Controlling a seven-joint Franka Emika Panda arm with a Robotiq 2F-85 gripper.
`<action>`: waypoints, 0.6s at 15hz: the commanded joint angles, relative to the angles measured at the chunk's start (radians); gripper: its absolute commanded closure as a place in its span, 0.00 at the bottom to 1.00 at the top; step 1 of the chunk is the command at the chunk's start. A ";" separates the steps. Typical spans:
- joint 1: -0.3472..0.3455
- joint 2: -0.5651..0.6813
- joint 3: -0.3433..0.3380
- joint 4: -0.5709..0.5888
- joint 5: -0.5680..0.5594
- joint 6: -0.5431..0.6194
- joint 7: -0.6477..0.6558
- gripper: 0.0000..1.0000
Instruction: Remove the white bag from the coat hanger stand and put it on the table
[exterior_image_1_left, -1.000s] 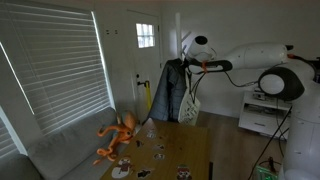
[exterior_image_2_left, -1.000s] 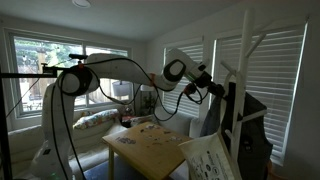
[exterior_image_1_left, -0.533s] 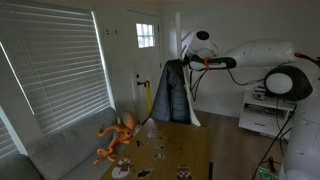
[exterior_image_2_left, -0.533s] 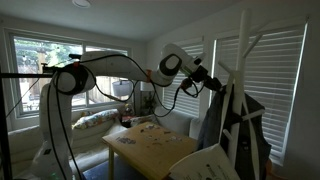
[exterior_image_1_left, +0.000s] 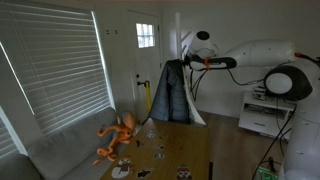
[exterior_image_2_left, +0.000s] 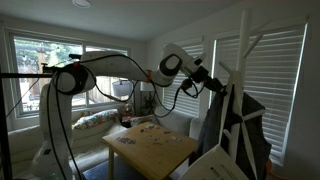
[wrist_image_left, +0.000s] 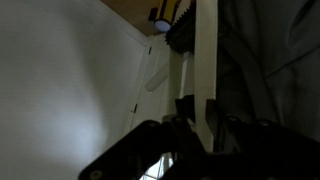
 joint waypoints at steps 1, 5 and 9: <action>-0.007 0.009 -0.006 -0.006 0.013 0.000 0.014 0.42; -0.012 0.033 -0.004 -0.018 0.062 0.032 -0.002 0.13; -0.012 0.050 -0.003 -0.019 0.102 0.044 -0.010 0.49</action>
